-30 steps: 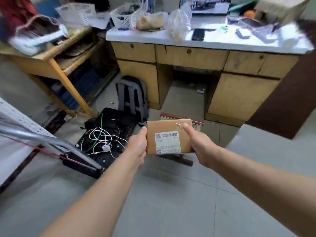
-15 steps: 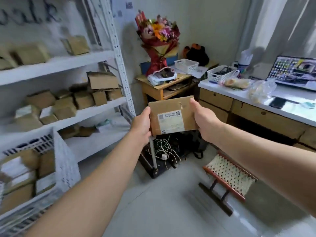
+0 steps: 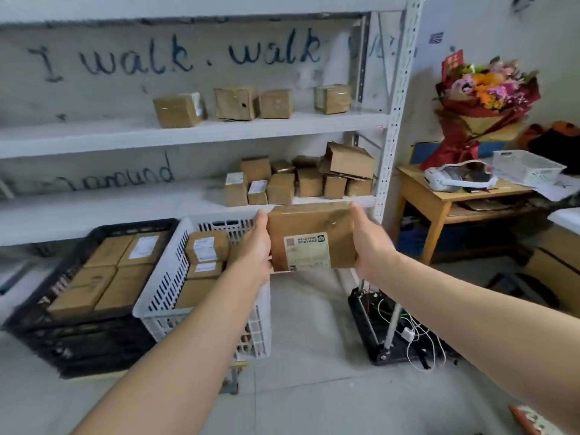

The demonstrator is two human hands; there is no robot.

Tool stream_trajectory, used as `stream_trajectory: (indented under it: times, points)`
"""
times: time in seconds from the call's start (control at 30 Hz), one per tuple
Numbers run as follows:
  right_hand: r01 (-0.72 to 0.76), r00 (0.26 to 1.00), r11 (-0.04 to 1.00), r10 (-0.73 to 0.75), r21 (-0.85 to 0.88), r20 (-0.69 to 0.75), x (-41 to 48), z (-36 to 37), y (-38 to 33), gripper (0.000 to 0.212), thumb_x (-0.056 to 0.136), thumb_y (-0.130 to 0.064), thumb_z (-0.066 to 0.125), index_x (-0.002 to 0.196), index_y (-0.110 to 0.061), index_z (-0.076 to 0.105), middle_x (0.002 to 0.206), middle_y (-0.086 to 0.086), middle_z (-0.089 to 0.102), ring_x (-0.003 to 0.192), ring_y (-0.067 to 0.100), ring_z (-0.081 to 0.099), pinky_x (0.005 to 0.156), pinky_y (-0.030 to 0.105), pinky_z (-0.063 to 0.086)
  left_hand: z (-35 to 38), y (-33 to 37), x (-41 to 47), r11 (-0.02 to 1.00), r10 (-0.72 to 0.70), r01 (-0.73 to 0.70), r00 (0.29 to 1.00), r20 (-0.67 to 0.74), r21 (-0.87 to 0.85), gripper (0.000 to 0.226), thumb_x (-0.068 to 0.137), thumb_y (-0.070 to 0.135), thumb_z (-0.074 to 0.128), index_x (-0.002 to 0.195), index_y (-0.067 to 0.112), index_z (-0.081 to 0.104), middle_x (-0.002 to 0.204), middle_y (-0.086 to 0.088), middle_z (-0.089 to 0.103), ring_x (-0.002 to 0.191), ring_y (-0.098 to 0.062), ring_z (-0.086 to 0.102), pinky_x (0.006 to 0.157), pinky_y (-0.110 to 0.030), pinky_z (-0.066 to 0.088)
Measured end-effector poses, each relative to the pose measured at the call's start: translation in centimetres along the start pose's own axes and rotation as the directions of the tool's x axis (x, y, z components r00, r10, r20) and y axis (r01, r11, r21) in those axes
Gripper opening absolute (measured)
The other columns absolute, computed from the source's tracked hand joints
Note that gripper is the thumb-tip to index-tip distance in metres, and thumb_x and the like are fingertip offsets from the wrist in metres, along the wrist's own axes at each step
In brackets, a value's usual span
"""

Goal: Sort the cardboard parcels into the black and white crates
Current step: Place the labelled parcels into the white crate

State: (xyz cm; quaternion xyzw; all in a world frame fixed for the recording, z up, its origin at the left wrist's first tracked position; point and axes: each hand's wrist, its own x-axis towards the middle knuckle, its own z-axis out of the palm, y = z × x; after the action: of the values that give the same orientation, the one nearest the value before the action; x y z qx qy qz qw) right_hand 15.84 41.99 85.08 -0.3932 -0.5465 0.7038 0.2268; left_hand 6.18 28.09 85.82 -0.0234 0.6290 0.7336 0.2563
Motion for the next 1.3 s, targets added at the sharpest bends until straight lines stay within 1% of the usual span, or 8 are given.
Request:
stream_trajectory:
  times: [0.17, 0.33, 0.47, 0.57, 0.77, 1.0, 1.13, 1.3]
  points:
    - [-0.054, 0.996, 0.998, 0.055, -0.029, 0.07, 3.8, 12.6, 1.4, 0.047, 0.084, -0.063, 0.049, 0.103, -0.02, 0.05, 0.105, 0.006, 0.061, 0.092, 0.024, 0.061, 0.079, 0.038, 0.051, -8.9, 3.7, 7.7, 0.999, -0.023, 0.021, 0.995, -0.094, -0.024, 0.042, 0.091, 0.053, 0.051, 0.11, 0.016, 0.058, 0.095, -0.009, 0.07, 0.083, -0.024, 0.067, 0.074, -0.041, 0.057]
    - [-0.088, 0.991, 0.996, 0.091, -0.033, 0.098, 7.6, 23.8, 2.0, 0.065, 0.082, -0.067, 0.048, 0.125, -0.019, 0.048, 0.111, 0.007, 0.06, 0.097, 0.026, 0.059, 0.087, 0.041, 0.048, -16.4, 7.4, 15.0, 0.999, -0.013, 0.005, 0.989, -0.148, -0.053, 0.029, 0.092, 0.046, 0.054, 0.095, 0.019, 0.063, 0.092, -0.005, 0.072, 0.09, -0.023, 0.067, 0.082, -0.043, 0.056]
    - [-0.093, 0.989, 0.996, 0.092, 0.001, 0.116, 9.6, 29.2, 2.8, 0.067, 0.081, -0.063, 0.049, 0.13, -0.018, 0.048, 0.118, 0.007, 0.06, 0.102, 0.029, 0.059, 0.094, 0.047, 0.048, -20.2, 8.9, 18.5, 0.995, -0.043, 0.026, 0.984, -0.172, -0.1, 0.018, 0.092, 0.035, 0.056, 0.089, 0.018, 0.062, 0.079, -0.002, 0.07, 0.075, -0.018, 0.066, 0.052, -0.028, 0.054]
    - [-0.134, 0.985, 0.991, 0.137, -0.03, 0.109, 10.6, 31.4, 3.5, 0.062, 0.084, -0.06, 0.048, 0.126, -0.014, 0.047, 0.113, 0.006, 0.059, 0.099, 0.027, 0.058, 0.083, 0.045, 0.052, -22.2, 8.7, 20.8, 0.992, -0.079, 0.063, 0.985, -0.156, -0.105, 0.013, 0.089, 0.014, 0.049, 0.077, 0.016, 0.056, 0.076, -0.003, 0.06, 0.07, -0.017, 0.058, 0.061, -0.028, 0.048]
    - [-0.197, 0.973, 0.968, 0.213, -0.157, 0.09, 14.4, 33.6, 4.8, 0.073, 0.079, -0.064, 0.045, 0.131, -0.013, 0.045, 0.12, 0.01, 0.056, 0.108, 0.03, 0.054, 0.098, 0.047, 0.045, -23.5, 7.5, 25.4, 0.99, -0.136, 0.141, 0.962, -0.236, 0.002, 0.026, 0.081, -0.009, 0.033, 0.088, 0.003, 0.054, 0.093, -0.016, 0.056, 0.084, -0.026, 0.051, 0.075, -0.037, 0.043]
    - [-0.203, 0.962, 0.929, 0.247, -0.309, 0.112, 20.3, 36.0, 5.4, 0.045, 0.092, -0.052, 0.037, 0.106, -0.01, 0.048, 0.091, 0.006, 0.053, 0.082, 0.021, 0.052, 0.076, 0.034, 0.043, -23.6, 7.1, 30.4, 0.975, -0.208, 0.221, 0.936, -0.283, 0.015, 0.039, 0.088, 0.055, 0.055, 0.1, 0.019, 0.062, 0.097, -0.006, 0.068, 0.09, -0.024, 0.063, 0.075, -0.038, 0.053]
    - [-0.204, 0.936, 0.893, 0.298, -0.401, 0.188, 24.7, 36.6, 5.0, 0.038, 0.098, -0.038, 0.031, 0.099, -0.005, 0.051, 0.123, 0.02, 0.053, 0.117, 0.034, 0.051, 0.101, 0.047, 0.041, -22.0, 6.7, 33.8, 0.971, -0.179, 0.225, 0.91, -0.374, 0.083, 0.052, 0.086, 0.06, 0.053, 0.105, 0.013, 0.064, 0.096, -0.009, 0.069, 0.087, -0.029, 0.066, 0.076, -0.043, 0.057]
    - [-0.352, 0.862, 0.837, 0.464, -0.42, 0.202, 28.1, 36.5, 5.5, 0.034, 0.093, -0.041, 0.039, 0.106, -0.01, 0.048, 0.089, 0.01, 0.047, 0.076, 0.025, 0.049, 0.066, 0.036, 0.046, -20.6, 5.0, 36.9, 0.968, -0.215, 0.25, 0.876, -0.431, 0.025, 0.059, 0.084, 0.062, 0.055, 0.117, 0.013, 0.06, 0.1, -0.005, 0.068, 0.088, -0.025, 0.064, 0.07, -0.037, 0.052]
